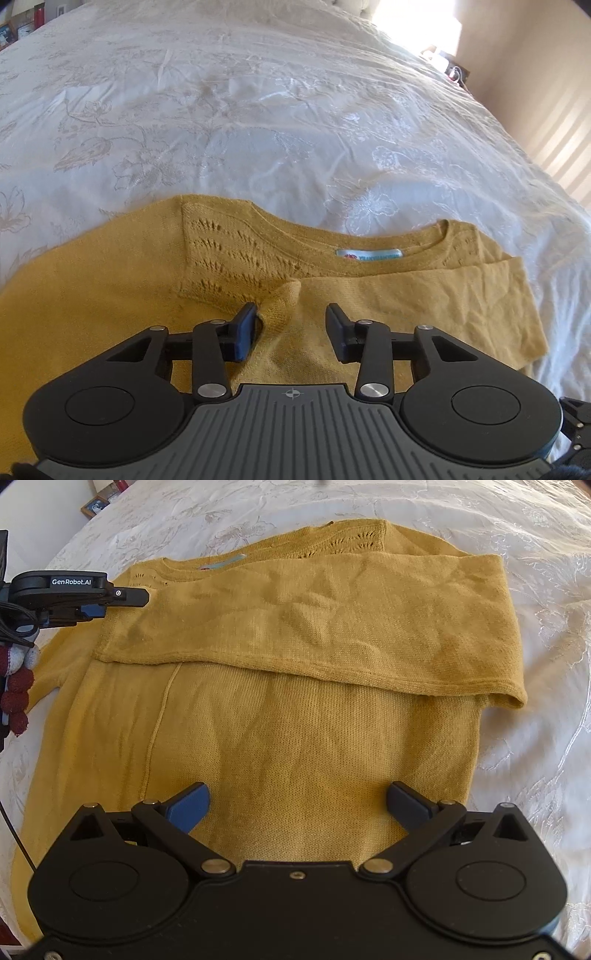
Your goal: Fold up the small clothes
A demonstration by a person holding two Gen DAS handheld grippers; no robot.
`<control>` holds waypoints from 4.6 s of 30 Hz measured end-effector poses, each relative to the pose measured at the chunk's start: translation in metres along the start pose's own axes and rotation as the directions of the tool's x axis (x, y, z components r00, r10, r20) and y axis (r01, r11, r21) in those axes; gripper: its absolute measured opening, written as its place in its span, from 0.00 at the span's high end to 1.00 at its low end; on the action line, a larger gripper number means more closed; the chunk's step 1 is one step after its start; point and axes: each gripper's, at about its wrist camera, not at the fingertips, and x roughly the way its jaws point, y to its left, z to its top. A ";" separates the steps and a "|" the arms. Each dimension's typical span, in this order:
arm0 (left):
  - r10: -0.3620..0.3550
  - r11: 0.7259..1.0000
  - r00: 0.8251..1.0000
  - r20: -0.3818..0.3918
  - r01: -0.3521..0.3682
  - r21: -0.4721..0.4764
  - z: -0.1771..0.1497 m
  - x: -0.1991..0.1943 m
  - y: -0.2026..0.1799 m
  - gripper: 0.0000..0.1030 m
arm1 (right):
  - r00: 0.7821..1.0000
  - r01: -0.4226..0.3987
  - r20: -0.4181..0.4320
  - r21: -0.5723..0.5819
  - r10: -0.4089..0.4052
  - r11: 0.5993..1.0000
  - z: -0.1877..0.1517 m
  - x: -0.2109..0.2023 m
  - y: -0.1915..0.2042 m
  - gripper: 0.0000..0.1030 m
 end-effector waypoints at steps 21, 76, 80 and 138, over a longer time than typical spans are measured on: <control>0.058 0.993 0.998 0.027 -0.055 -0.109 0.013 -0.041 0.041 0.96 | 0.999 -0.017 0.051 0.002 0.017 1.000 0.010 -0.019 0.002 0.01; 0.357 0.924 0.924 -0.133 -0.371 -0.094 -0.056 -0.044 0.064 0.82 | 0.992 0.100 0.051 0.229 -0.115 0.968 0.029 -0.017 -0.081 0.00; 0.369 0.914 0.921 -0.124 -0.384 -0.132 -0.059 -0.044 0.062 0.81 | 0.988 0.141 0.037 0.194 -0.150 0.971 0.031 -0.010 -0.073 0.22; 0.499 0.659 0.850 0.170 -0.245 -0.711 -0.121 -0.254 0.295 0.94 | 1.000 0.003 -0.005 -0.035 -0.003 0.999 -0.012 -0.047 0.133 0.01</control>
